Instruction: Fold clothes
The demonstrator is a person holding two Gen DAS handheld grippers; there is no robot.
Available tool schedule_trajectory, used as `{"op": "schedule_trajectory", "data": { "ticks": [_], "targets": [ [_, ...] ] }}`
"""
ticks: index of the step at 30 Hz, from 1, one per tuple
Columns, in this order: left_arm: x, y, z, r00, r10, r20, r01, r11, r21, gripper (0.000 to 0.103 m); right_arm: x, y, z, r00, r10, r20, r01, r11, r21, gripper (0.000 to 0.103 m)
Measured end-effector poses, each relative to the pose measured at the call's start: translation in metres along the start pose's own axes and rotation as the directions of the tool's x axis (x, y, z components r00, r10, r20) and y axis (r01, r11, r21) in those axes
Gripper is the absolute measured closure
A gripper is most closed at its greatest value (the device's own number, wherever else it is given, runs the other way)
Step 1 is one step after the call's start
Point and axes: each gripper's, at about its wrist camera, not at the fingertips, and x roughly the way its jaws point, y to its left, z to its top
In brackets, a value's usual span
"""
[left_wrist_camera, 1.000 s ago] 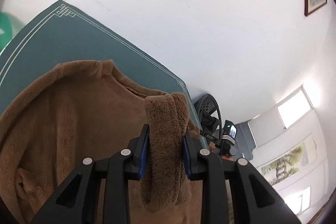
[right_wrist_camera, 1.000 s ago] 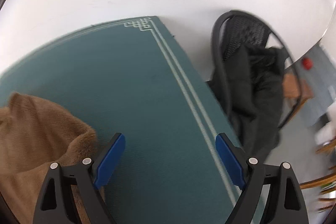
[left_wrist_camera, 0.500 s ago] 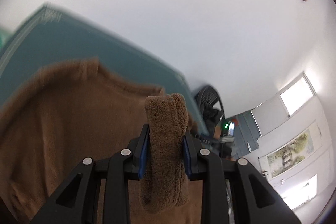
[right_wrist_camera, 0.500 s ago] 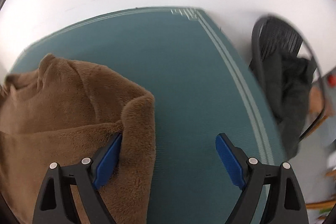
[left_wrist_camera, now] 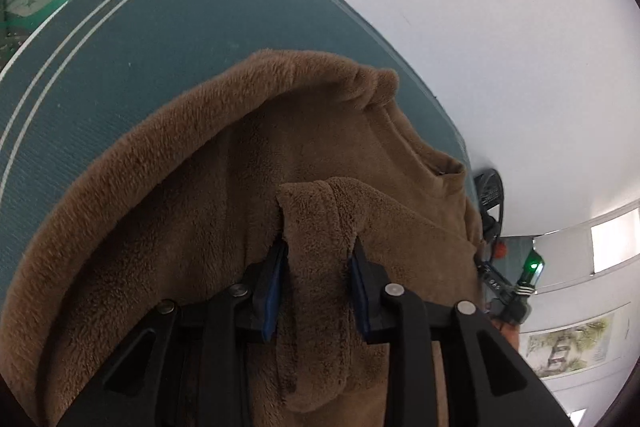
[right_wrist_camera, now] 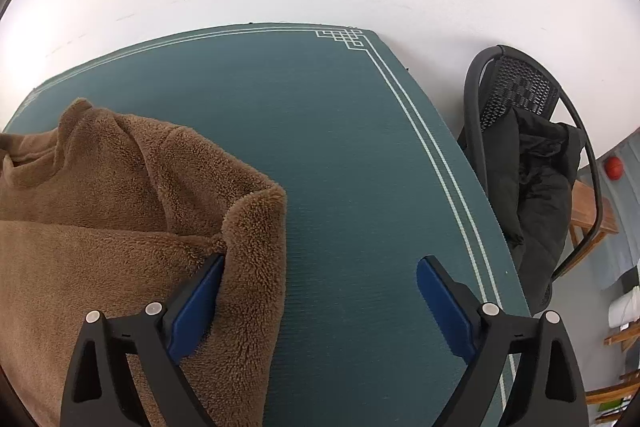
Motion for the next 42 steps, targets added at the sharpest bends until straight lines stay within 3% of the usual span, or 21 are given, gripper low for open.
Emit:
{"op": "schedule_trajectory", "data": {
  "ticks": [2,4,5,6,7,8,11,15,18,20,22,24,30,33,38,42],
  "targets": [
    [-0.004,0.0,0.001,1.0,0.004,0.014,-0.004,1.0,0.007,0.061,0.0,0.0,0.003,1.0,-0.005,-0.001,0.005,1.0,-0.007,0.008],
    [-0.021,-0.007,0.002,0.992,0.094,0.084,-0.098,0.994,0.047,0.051,-0.003,0.001,0.003,1.0,-0.002,-0.007,0.002,1.0,-0.005,0.007],
    [-0.029,-0.01,0.002,0.982,0.147,0.121,-0.154,0.986,0.058,0.041,-0.003,0.0,0.003,1.0,0.003,-0.011,-0.003,1.0,-0.003,0.007],
    [-0.037,-0.012,0.002,0.973,0.171,0.153,-0.182,0.981,0.06,0.037,-0.003,-0.001,0.004,1.0,0.009,-0.015,-0.009,1.0,0.0,0.007],
    [-0.044,-0.014,0.003,0.963,0.195,0.184,-0.209,0.976,0.06,0.037,-0.003,-0.003,0.005,1.0,0.018,-0.019,-0.018,1.0,0.004,0.007],
    [-0.049,-0.015,0.0,0.966,0.18,0.186,-0.195,0.979,0.065,0.037,-0.004,-0.007,0.007,1.0,0.023,-0.016,-0.023,1.0,0.008,0.007],
    [-0.055,-0.03,-0.016,0.98,0.126,0.154,-0.147,0.98,0.133,0.036,-0.034,-0.011,0.003,0.998,0.044,0.041,-0.045,0.999,0.021,0.007],
    [-0.043,-0.063,-0.048,0.995,0.063,0.075,-0.08,0.965,0.251,0.029,-0.088,0.0,-0.016,0.98,0.162,0.115,-0.161,0.987,-0.019,0.007],
    [-0.017,-0.079,-0.066,0.996,0.087,0.02,-0.09,0.953,0.291,0.029,-0.112,0.022,-0.041,0.956,0.278,0.092,-0.272,0.959,-0.078,0.007],
    [-0.001,-0.079,-0.073,0.993,0.117,-0.005,-0.11,0.95,0.292,0.029,-0.116,0.036,-0.059,0.927,0.373,0.046,-0.368,0.925,-0.095,0.007],
    [0.004,-0.073,-0.073,0.992,0.128,-0.009,-0.121,0.955,0.27,0.029,-0.111,0.046,-0.075,0.917,0.398,-0.001,-0.396,0.913,-0.098,0.007],
    [0.001,-0.069,-0.072,0.994,0.106,-0.001,-0.102,0.963,0.251,0.029,-0.098,0.05,-0.087,0.927,0.373,-0.036,-0.375,0.922,-0.098,0.007],
    [-0.02,-0.063,-0.078,0.995,0.102,-0.001,-0.1,0.978,0.184,0.029,-0.095,0.071,-0.105,0.963,0.267,0.023,-0.254,0.938,-0.236,0.002],
    [-0.038,-0.059,-0.09,0.996,0.087,0.024,-0.09,0.984,0.155,0.029,-0.095,0.068,-0.105,0.959,0.283,0.025,-0.27,0.937,-0.221,0.001],
    [-0.103,-0.036,-0.135,0.994,-0.041,0.099,0.034,0.997,0.073,0.024,-0.096,0.069,-0.109,0.961,0.275,0.029,-0.262,0.938,-0.228,0.001],
    [-0.161,-0.017,-0.181,0.979,-0.035,0.2,0.024,0.998,0.06,0.023,-0.092,0.065,-0.106,0.961,0.275,0.029,-0.262,0.937,-0.23,0.001]
  ]
}}
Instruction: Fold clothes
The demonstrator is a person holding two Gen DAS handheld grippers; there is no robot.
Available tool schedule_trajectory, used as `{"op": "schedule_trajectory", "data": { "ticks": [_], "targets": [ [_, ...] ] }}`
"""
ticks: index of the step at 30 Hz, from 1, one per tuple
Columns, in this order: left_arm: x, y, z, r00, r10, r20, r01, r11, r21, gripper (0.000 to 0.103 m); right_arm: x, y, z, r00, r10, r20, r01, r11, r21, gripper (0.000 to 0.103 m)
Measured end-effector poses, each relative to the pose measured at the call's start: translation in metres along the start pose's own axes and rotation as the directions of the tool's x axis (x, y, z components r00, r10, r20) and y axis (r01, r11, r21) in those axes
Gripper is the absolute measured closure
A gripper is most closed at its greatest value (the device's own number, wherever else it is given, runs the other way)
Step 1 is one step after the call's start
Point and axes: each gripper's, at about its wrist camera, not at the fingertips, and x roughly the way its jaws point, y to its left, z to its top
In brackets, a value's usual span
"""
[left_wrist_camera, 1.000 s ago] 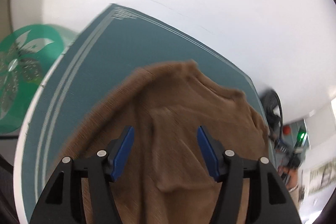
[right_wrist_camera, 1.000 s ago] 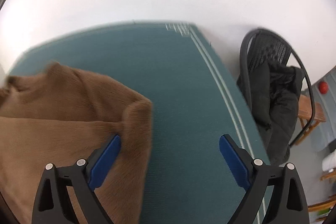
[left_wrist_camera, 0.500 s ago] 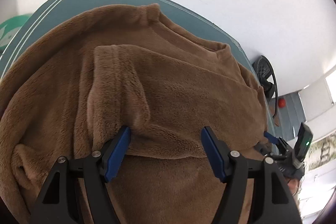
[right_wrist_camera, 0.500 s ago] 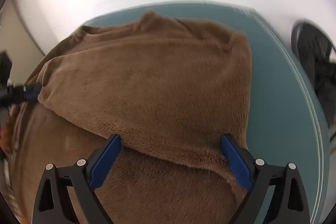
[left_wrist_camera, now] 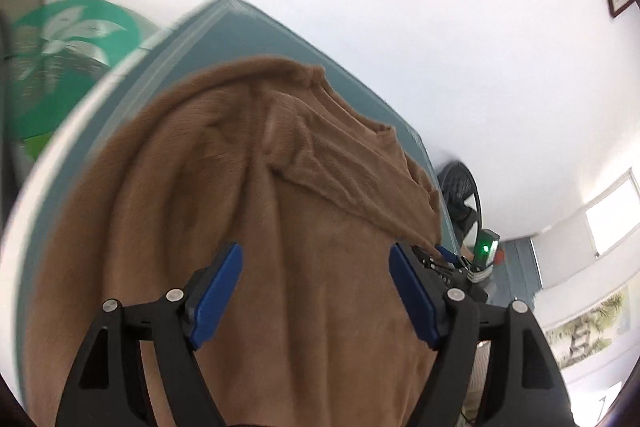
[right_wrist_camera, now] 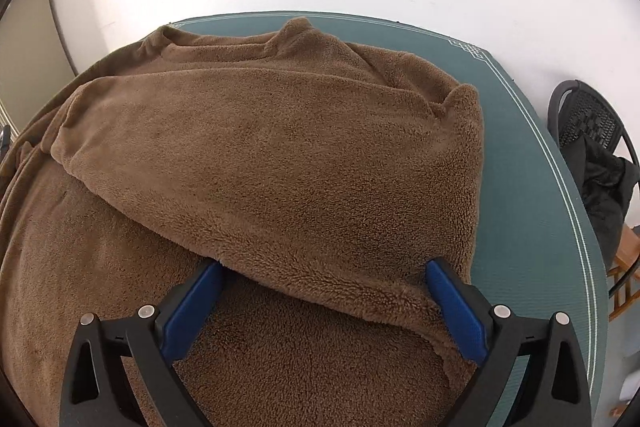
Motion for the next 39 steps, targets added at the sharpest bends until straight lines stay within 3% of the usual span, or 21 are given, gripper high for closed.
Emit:
{"op": "schedule_trajectory", "data": {
  "ticks": [4,10,14,18,21,25,32,38,39],
  "targets": [
    [-0.043,0.015,-0.034,0.998,0.03,0.059,-0.028,0.999,-0.04,0.023,0.003,0.0,0.002,1.0,0.0,0.0,0.0,1.0,0.0,0.001],
    [-0.093,0.045,-0.096,0.988,-0.099,0.116,0.111,0.989,-0.101,0.023,0.003,0.001,0.002,1.0,-0.003,0.001,0.003,1.0,-0.002,0.001],
    [-0.106,0.063,-0.132,0.993,-0.065,0.103,0.076,0.991,-0.108,0.023,0.003,0.001,0.002,1.0,-0.004,0.001,0.004,1.0,-0.002,0.001],
    [-0.107,0.101,-0.162,0.991,-0.071,0.109,0.092,0.975,-0.201,0.024,0.003,0.001,0.002,1.0,-0.004,0.001,0.004,1.0,-0.003,0.001],
    [-0.099,0.143,-0.18,0.985,-0.122,0.125,0.159,0.923,-0.35,0.023,0.003,0.001,0.002,1.0,-0.004,0.001,0.004,1.0,-0.003,0.001],
    [-0.085,0.186,-0.201,0.958,-0.212,0.191,0.282,0.815,-0.507,0.031,0.003,0.001,0.002,1.0,-0.003,0.0,0.003,1.0,-0.004,0.001],
    [-0.084,0.205,-0.218,0.945,-0.2,0.259,0.313,0.782,-0.539,0.032,0.003,0.001,0.002,1.0,-0.005,0.001,0.005,1.0,-0.005,0.001],
    [-0.069,0.225,-0.226,0.908,-0.243,0.342,0.41,0.691,-0.595,0.033,0.003,0.001,0.002,1.0,-0.005,0.001,0.005,1.0,-0.006,0.001],
    [-0.068,0.225,-0.226,0.9,-0.252,0.355,0.425,0.684,-0.593,0.038,0.003,0.001,0.002,1.0,-0.005,0.001,0.005,1.0,-0.006,0.001]
  ]
}}
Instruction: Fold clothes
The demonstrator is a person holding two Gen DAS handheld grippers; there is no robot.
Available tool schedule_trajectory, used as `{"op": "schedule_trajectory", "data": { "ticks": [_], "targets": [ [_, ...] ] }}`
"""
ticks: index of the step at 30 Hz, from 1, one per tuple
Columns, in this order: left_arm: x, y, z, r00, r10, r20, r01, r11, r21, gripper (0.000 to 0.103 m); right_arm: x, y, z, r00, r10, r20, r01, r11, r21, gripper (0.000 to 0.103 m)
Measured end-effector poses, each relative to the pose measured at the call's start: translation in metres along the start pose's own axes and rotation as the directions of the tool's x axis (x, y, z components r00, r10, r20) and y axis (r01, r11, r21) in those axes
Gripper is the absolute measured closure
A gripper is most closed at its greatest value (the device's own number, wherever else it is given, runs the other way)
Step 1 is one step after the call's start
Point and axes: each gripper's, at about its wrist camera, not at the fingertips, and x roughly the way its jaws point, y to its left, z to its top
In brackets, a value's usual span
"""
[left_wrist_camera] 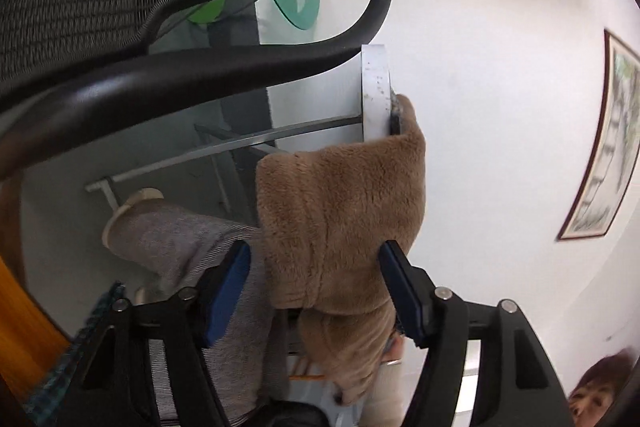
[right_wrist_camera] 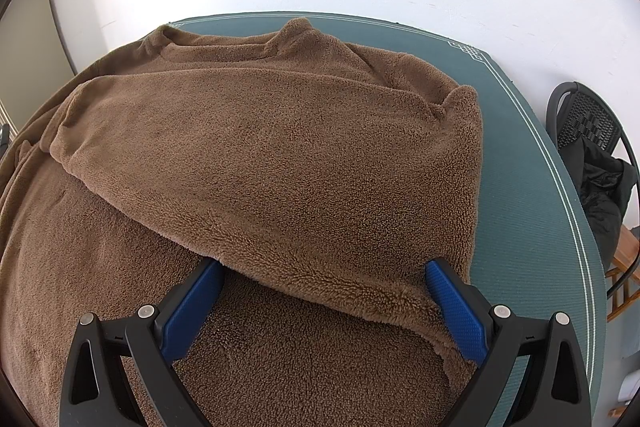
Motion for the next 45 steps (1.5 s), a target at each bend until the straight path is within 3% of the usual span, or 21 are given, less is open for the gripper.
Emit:
{"op": "schedule_trajectory", "data": {
  "ticks": [4,6,9,14,18,26,31,36,42,45],
  "targets": [
    [-0.011,-0.011,0.002,1.0,0.005,0.03,-0.006,0.999,0.034,0.065,0.0,0.0,0.0,1.0,0.0,0.0,0.0,1.0,0.0,0.001],
    [-0.018,-0.015,0.003,0.999,0.005,0.044,-0.007,0.999,0.044,0.085,0.0,0.0,0.0,1.0,0.0,0.0,0.0,1.0,0.0,0.001],
    [-0.026,-0.028,0.003,0.998,0.004,0.056,-0.008,0.997,0.078,0.093,0.001,0.0,0.0,1.0,0.0,0.0,0.0,1.0,0.0,0.001],
    [-0.042,-0.06,0.007,0.995,-0.007,0.104,-0.009,0.988,0.153,0.095,0.0,0.0,0.0,1.0,-0.001,0.0,0.001,1.0,0.0,0.001],
    [-0.071,-0.107,0.015,0.983,-0.028,0.182,-0.018,0.969,0.245,0.095,0.0,0.0,0.0,1.0,-0.001,0.0,0.001,1.0,0.001,0.001],
    [-0.116,-0.221,0.057,0.944,0.021,0.329,-0.169,0.888,0.428,0.095,0.0,0.0,0.0,1.0,-0.001,0.0,0.001,1.0,0.002,0.001],
    [-0.11,-0.278,0.105,0.924,0.091,0.371,-0.264,0.854,0.448,0.095,0.0,0.001,0.0,1.0,-0.001,0.0,0.001,1.0,0.002,0.001],
    [-0.1,-0.326,0.143,0.902,0.102,0.42,-0.308,0.833,0.46,0.095,0.0,0.001,0.0,1.0,-0.001,0.0,0.001,1.0,0.002,0.001],
    [-0.1,-0.382,0.168,0.864,0.073,0.499,-0.334,0.824,0.458,0.095,0.0,0.001,0.0,1.0,-0.001,0.0,0.001,1.0,0.002,0.001],
    [-0.093,-0.406,0.163,0.865,0.058,0.498,-0.331,0.812,0.481,0.095,0.0,0.001,0.0,1.0,-0.001,0.0,0.001,1.0,0.002,0.001]
  ]
}}
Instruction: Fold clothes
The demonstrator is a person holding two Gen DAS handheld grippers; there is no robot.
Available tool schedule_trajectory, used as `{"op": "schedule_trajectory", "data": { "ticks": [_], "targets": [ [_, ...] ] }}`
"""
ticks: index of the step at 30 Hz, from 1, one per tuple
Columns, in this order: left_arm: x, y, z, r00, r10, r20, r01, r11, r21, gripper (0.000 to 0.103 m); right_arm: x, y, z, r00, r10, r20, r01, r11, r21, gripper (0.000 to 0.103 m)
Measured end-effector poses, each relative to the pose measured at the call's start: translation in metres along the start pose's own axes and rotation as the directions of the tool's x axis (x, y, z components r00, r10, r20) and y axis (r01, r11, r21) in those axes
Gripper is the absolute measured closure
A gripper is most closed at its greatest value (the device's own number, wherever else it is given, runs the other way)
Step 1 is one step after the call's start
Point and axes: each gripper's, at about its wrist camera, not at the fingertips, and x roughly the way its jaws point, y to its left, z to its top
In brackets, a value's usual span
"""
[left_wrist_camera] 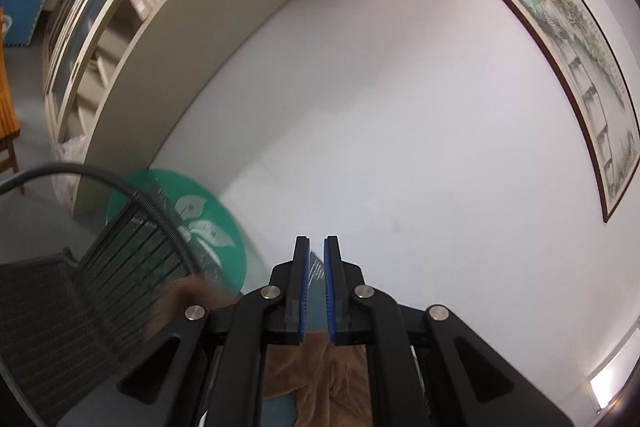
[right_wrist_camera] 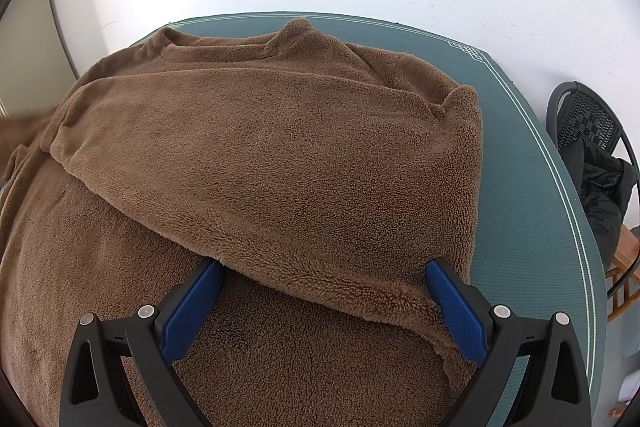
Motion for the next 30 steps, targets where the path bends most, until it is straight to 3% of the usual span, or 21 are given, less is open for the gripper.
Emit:
{"op": "schedule_trajectory", "data": {
  "ticks": [4,7,13,17,22,27,30],
  "targets": [
    [0.008,-0.029,-0.012,0.999,-0.008,-0.041,0.01,0.998,0.067,0.095,0.0,0.0,0.0,1.0,0.001,0.0,-0.001,1.0,0.001,0.001],
    [0.021,-0.033,-0.034,0.993,-0.015,-0.116,0.024,0.997,0.075,0.095,-0.001,0.0,0.0,1.0,0.002,0.0,-0.002,1.0,0.002,0.001],
    [0.053,0.003,-0.093,0.956,-0.004,-0.293,0.011,1.0,0.021,0.093,-0.003,0.001,0.0,1.0,0.003,-0.001,-0.003,1.0,0.003,0.001],
    [0.063,0.048,-0.131,0.925,0.001,-0.38,-0.023,0.998,-0.053,0.065,-0.003,0.001,0.0,1.0,0.002,-0.001,-0.002,1.0,0.002,0.001],
    [0.06,0.117,-0.165,0.907,-0.038,-0.42,-0.05,0.979,-0.197,0.048,-0.003,0.001,0.0,1.0,-0.001,-0.002,0.001,1.0,0.0,0.001],
    [0.055,0.194,-0.197,0.895,-0.106,-0.432,-0.073,0.924,-0.376,0.027,-0.003,0.001,0.0,1.0,-0.003,-0.003,0.003,1.0,-0.001,0.001],
    [0.059,0.228,-0.213,0.889,-0.162,-0.429,-0.061,0.885,-0.461,0.024,-0.003,0.001,0.0,1.0,-0.006,-0.003,0.006,1.0,-0.002,0.001]
  ]
}}
